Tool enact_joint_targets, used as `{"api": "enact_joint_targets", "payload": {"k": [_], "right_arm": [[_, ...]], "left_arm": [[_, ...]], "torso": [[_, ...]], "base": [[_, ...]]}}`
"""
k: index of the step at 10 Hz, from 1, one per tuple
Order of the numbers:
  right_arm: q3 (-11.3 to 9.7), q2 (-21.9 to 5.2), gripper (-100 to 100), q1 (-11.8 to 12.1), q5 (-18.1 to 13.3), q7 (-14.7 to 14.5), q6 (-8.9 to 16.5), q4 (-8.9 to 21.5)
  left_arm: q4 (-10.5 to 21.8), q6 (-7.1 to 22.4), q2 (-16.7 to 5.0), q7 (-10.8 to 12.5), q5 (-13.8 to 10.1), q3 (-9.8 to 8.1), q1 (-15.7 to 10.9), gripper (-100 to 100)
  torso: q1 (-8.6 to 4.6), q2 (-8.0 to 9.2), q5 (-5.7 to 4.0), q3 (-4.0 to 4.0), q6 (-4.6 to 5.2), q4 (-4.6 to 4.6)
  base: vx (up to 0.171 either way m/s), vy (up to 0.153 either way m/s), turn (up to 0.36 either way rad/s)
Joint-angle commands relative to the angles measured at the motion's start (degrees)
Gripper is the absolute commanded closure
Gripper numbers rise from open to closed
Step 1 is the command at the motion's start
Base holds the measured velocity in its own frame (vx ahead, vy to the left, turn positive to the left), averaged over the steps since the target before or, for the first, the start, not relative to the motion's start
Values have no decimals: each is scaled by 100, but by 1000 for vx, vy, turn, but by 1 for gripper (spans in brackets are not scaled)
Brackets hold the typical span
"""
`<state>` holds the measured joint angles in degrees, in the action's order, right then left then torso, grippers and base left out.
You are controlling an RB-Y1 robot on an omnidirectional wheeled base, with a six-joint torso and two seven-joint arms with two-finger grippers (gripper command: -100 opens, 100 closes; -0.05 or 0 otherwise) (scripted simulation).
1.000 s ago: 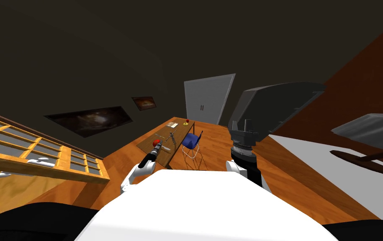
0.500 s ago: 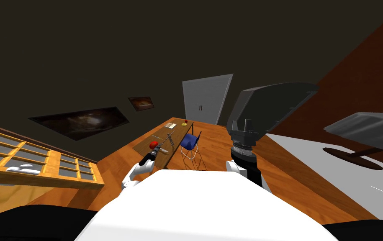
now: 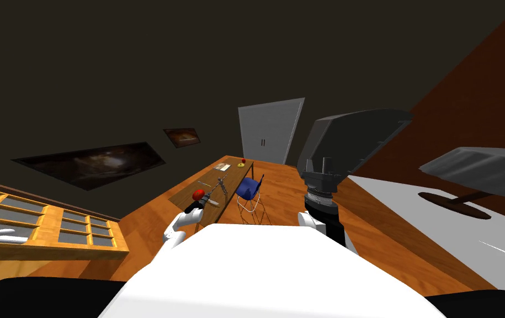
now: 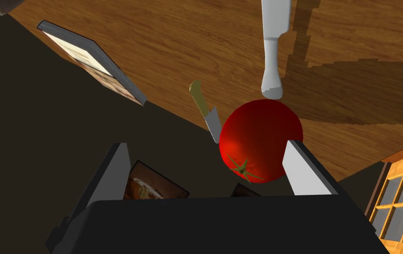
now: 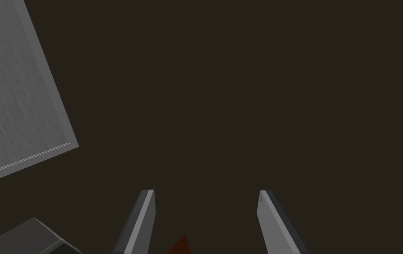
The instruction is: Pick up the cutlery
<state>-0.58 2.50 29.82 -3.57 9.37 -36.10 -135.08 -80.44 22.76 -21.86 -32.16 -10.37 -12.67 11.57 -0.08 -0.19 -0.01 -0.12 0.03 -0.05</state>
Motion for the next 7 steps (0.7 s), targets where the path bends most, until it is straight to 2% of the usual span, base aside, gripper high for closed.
{"api": "enact_joint_targets", "payload": {"k": [1,2,3,4,6,7], "right_arm": [[0,0,0,0,0,0,0,0],[0,0,0,0,0,0,0,0],[0,0,0,0,0,0,0,0],[0,0,0,0,0,0,0,0],[0,0,0,0,0,0,0,0],[0,0,0,0,0,0,0,0]], "left_arm": [[286,159,-5,-66,-2,-34,-83,-100],[552,359,-88,-173,-56,-90,-301,-100],[707,393,-88,-173,-56,-90,-301,-100],[858,621,-172,-276,-110,-142,-523,-100],[1103,621,-172,-276,-110,-142,-523,-100],[1307,842,-257,-374,-162,-191,-747,-100]], "torso": [[0,0,0,0,0,0],[1,1,1,0,-2,-1],[1,-4,0,-2,-1,-1],[3,-2,1,-2,-3,-1],[4,-2,1,-2,-3,-2],[6,9,2,4,-3,1]], "base": [[44,-16,-33],[61,-17,-52],[59,-6,-18],[65,-12,-33],[37,-4,-8],[32,2,-26]]}}
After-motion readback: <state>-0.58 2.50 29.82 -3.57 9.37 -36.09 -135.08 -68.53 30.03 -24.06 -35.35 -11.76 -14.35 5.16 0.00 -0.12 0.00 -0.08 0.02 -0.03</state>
